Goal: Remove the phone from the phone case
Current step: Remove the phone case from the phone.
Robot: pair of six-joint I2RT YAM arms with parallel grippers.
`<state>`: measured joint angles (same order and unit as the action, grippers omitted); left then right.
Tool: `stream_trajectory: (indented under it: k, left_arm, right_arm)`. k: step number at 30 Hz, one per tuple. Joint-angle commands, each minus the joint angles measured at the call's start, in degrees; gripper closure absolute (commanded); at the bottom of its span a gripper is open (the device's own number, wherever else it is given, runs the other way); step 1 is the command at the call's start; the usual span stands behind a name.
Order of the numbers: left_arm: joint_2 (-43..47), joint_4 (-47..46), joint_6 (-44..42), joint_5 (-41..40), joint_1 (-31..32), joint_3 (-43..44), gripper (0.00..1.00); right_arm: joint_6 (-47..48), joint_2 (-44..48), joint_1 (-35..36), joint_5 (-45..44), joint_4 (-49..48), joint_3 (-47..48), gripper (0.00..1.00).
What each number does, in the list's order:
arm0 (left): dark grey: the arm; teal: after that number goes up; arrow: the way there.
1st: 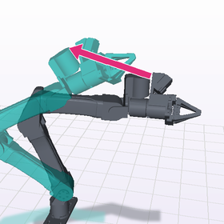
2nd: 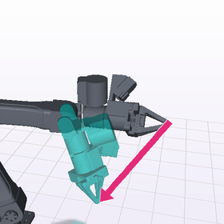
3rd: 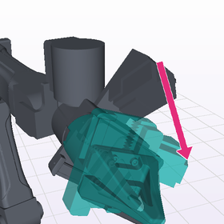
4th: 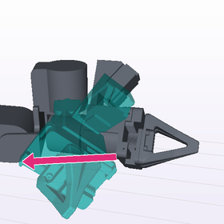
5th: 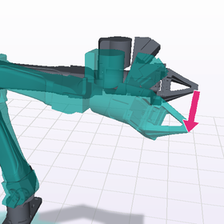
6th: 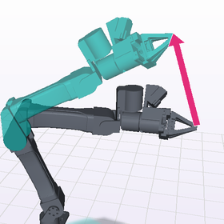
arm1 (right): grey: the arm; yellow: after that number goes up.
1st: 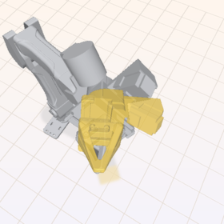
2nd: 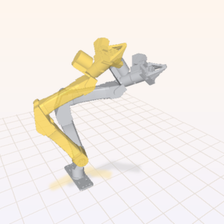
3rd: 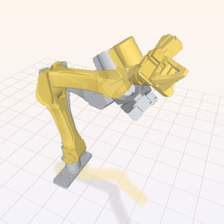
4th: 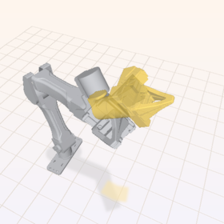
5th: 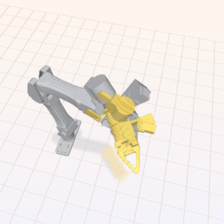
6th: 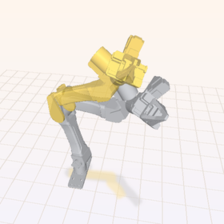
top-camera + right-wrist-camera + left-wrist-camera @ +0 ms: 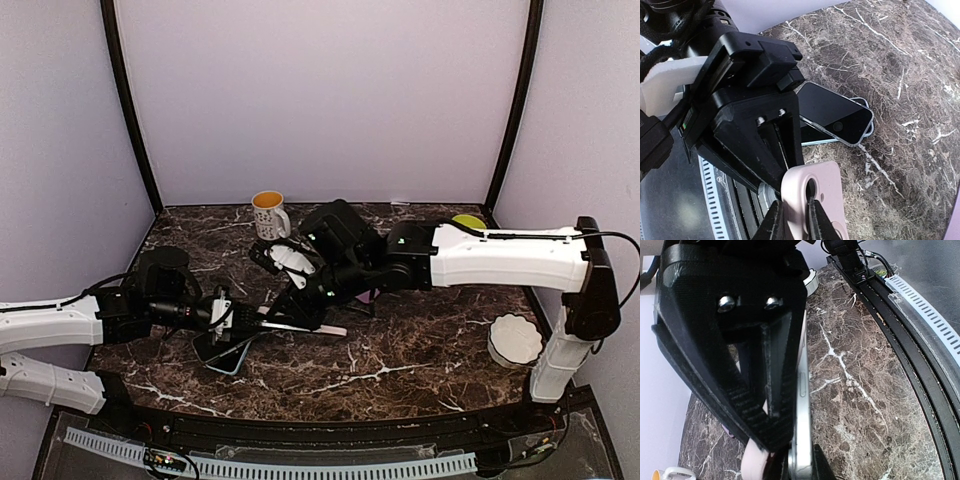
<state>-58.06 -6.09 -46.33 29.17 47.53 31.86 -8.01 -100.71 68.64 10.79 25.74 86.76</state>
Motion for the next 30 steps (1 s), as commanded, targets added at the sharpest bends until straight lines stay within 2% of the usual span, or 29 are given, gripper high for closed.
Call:
stream_trajectory:
  k: [1,6,12,21,30]
  left_arm:
    - [3.6,-6.8,-0.3,0.7,-0.1,0.8,1.00]
    - [3.6,-6.9,-0.3,0.9,-0.1,0.8,1.00]
    - [3.7,-7.0,-0.4,0.2,-0.1,0.8,1.00]
    - [3.6,-7.0,-0.3,1.4,-0.1,0.8,1.00]
    - [3.9,-7.1,-0.4,0.7,-0.1,0.7,1.00]
  right_arm:
    - [0.2,0.1,0.8,-4.8,4.3,-0.4,0.76]
    - [1.2,-1.1,1.5,-6.1,6.1,1.6,0.70]
    - [1.9,-1.7,2.1,-5.8,6.4,2.1,0.71]
    - [4.4,-4.8,3.9,-12.3,9.1,5.9,0.70]
    - [5.5,-6.1,4.3,-11.2,10.8,6.8,0.73]
